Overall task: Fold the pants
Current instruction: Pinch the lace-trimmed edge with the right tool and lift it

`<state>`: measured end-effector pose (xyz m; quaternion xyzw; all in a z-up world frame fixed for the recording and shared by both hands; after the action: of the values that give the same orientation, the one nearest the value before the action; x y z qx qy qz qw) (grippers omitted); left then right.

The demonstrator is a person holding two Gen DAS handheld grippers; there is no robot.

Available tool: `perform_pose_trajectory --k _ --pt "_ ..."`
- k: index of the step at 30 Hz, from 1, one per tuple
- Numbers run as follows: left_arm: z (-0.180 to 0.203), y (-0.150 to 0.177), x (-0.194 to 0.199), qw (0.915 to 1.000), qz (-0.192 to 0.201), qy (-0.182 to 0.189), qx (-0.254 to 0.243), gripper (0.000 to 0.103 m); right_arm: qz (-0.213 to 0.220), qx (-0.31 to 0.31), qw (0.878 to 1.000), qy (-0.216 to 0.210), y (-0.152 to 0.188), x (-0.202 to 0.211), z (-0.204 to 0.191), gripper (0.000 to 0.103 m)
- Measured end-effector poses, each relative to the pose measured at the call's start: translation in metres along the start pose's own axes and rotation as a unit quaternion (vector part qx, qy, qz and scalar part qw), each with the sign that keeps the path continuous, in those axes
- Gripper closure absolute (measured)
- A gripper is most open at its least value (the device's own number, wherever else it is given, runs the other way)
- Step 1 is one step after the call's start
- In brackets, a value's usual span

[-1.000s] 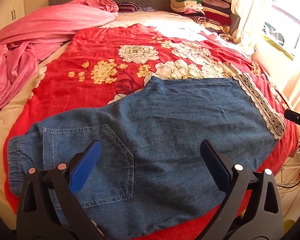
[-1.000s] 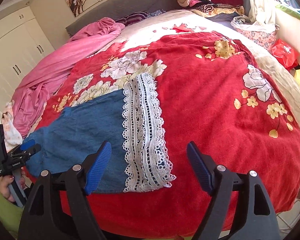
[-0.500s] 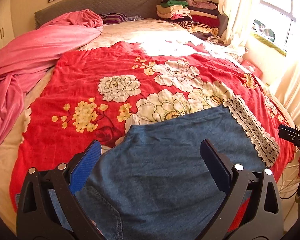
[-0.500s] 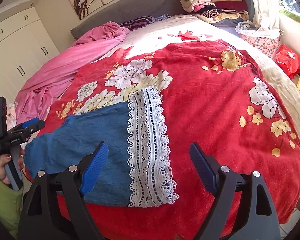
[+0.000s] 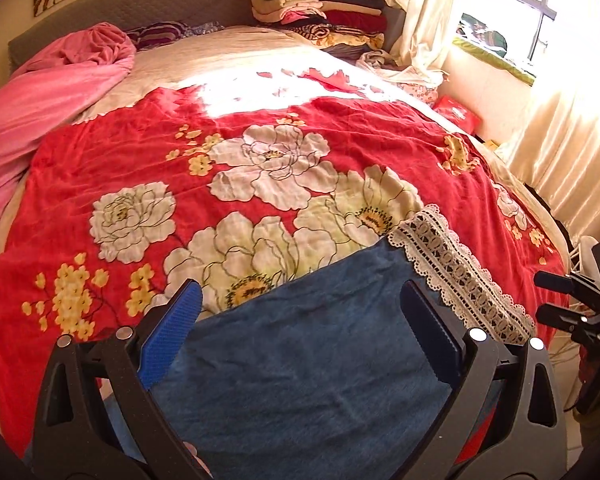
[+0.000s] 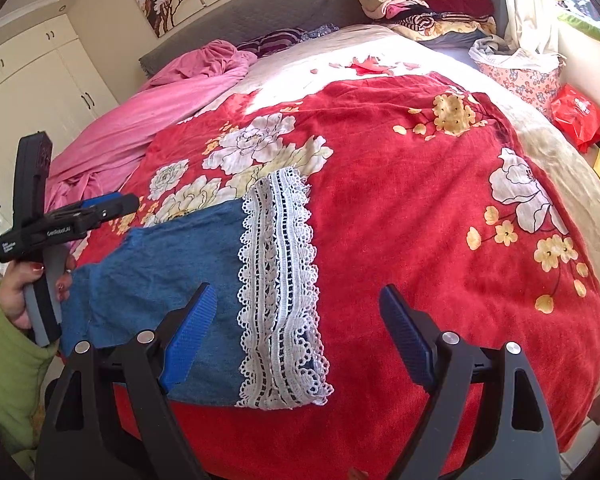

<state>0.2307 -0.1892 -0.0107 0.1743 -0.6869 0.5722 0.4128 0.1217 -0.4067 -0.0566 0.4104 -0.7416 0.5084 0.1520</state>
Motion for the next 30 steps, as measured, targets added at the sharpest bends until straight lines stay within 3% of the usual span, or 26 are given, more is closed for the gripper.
perform_pose_trajectory --k 5,11,15,20,30 --pt "0.026 -0.012 -0.031 0.9984 -0.024 0.040 -0.030 0.010 -0.018 -0.007 1.000 -0.010 0.013 -0.006 0.003 0.020" --pt "0.038 -0.011 -0.071 0.9937 -0.064 0.088 -0.027 0.010 -0.037 -0.021 0.999 -0.027 0.026 -0.013 0.007 0.020" --pt "0.040 -0.012 -0.083 0.9898 -0.078 0.116 -0.027 0.020 -0.048 -0.038 0.997 -0.048 0.032 -0.020 0.008 0.022" --pt "0.055 -0.009 -0.095 0.9836 -0.100 0.143 -0.046 0.029 -0.061 -0.047 0.993 -0.085 0.038 -0.033 0.000 0.049" --pt "0.060 -0.005 -0.114 0.9762 -0.115 0.180 -0.036 0.032 -0.056 -0.048 0.990 -0.120 0.036 -0.048 -0.012 0.050"
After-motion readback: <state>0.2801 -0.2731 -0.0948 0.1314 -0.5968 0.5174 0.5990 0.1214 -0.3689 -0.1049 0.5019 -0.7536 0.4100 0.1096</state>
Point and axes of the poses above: each gripper's, at about its wrist camera, not at the fingertips, and x roughly against the way its jaws point, z to its right, y to its underside, the point moved 6 cm from there along -x, roughly the way its jaws point, and after that the axes turned 6 degrees about -y, right-handed, at the moved point
